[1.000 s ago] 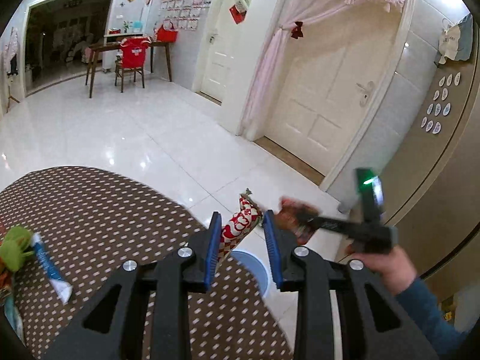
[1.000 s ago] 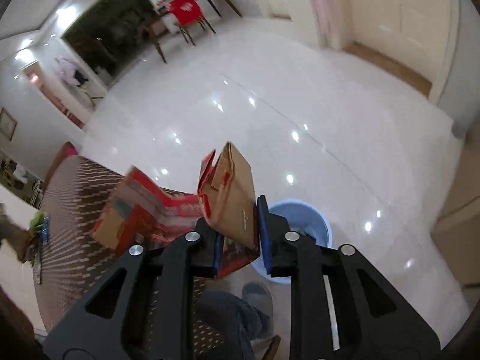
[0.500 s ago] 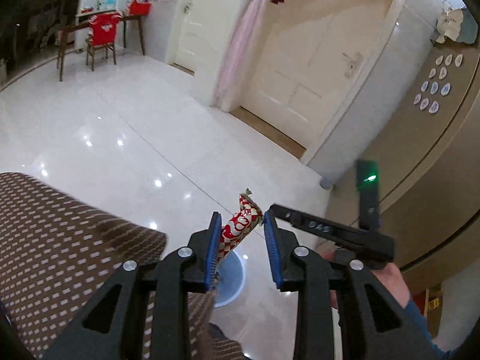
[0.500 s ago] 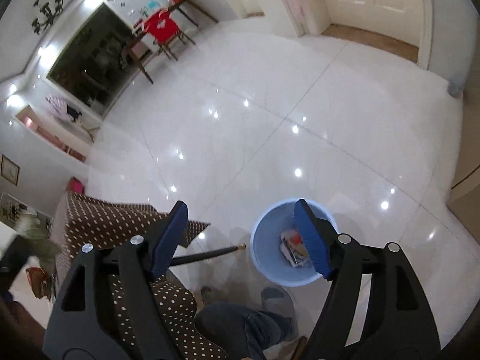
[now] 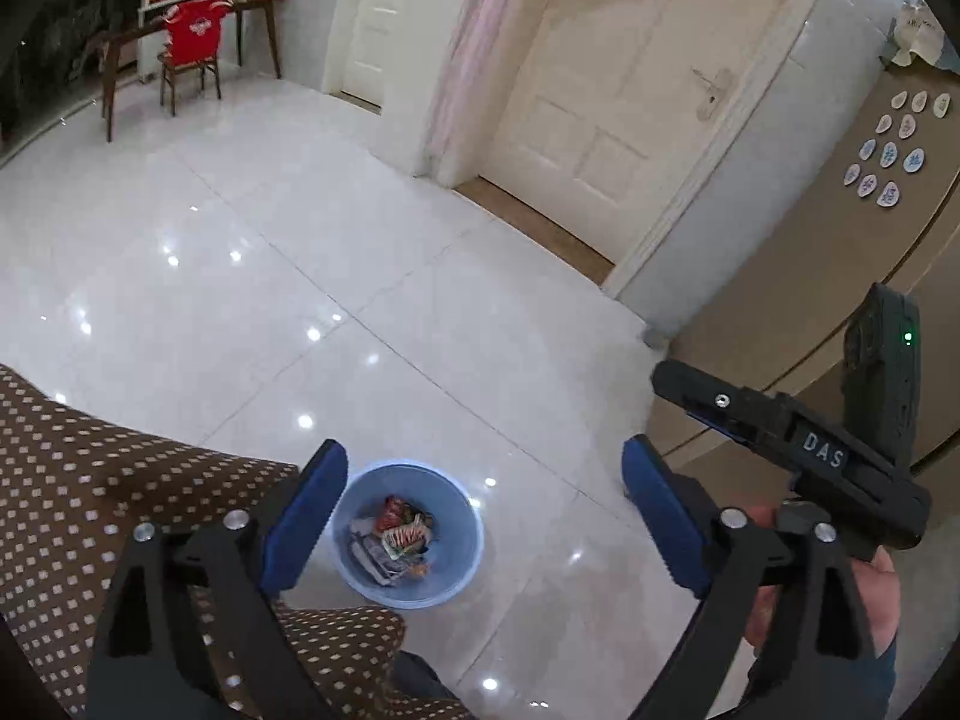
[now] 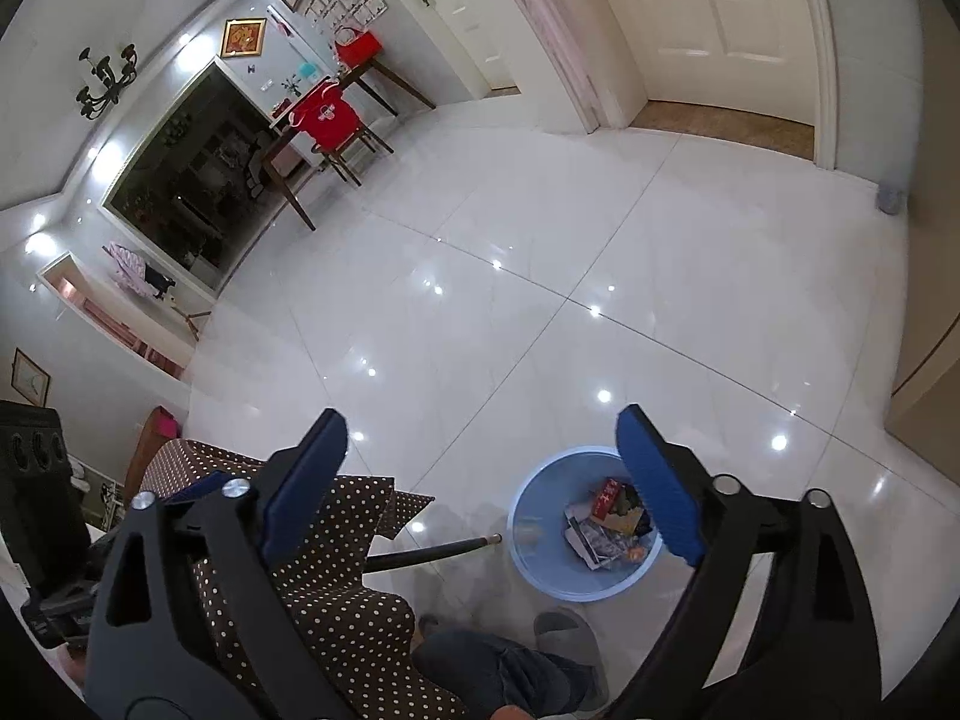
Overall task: Collect trash
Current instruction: 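Move both open grippers back over the trash on the table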
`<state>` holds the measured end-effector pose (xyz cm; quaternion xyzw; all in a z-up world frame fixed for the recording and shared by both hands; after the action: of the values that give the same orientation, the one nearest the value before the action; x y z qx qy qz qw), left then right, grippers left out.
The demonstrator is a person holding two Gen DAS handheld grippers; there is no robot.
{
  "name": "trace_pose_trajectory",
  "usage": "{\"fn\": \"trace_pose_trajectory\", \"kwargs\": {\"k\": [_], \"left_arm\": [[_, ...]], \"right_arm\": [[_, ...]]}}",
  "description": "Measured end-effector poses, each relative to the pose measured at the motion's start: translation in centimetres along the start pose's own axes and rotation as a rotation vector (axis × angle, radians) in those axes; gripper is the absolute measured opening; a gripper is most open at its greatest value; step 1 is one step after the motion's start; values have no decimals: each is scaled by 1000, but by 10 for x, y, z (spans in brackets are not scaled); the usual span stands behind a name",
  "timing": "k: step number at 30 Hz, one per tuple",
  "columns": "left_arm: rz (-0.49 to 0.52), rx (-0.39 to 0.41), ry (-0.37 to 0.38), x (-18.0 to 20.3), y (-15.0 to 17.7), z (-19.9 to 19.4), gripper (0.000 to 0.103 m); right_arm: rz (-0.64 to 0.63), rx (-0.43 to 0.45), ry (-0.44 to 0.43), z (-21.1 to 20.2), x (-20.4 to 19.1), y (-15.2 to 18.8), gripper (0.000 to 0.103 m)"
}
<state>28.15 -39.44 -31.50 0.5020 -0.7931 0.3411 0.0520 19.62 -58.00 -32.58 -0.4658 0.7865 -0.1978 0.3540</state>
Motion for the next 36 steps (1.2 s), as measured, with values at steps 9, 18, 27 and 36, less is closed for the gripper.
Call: {"fn": "trace_pose_trajectory", "kwargs": {"k": [9, 18, 27, 36], "left_arm": [[4, 125, -54, -6, -5, -54, 97], [-5, 214, -49, -5, 5, -106, 97], [-16, 284, -55, -15, 18, -155, 97], [-54, 362, -83, -41, 31, -201, 97]], "right_arm": [[-53, 3, 26, -7, -23, 0, 97], [-144, 26, 1, -28, -68, -8, 97], [-232, 40, -41, -44, -122, -5, 97], [-331, 34, -94, -47, -178, 3, 97]]}}
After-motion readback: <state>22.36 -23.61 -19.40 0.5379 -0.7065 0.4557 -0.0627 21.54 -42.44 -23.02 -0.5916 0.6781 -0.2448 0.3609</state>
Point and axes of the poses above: each gripper's, at about its wrist camera, not at the fingertips, and z roughly the way its jaws point, x to its right, y to its underside, the point moved 8 cm from there along z, roughly the way its jaws point, and after that the axes turned 15 degrees about -z, right-handed, at the moved point
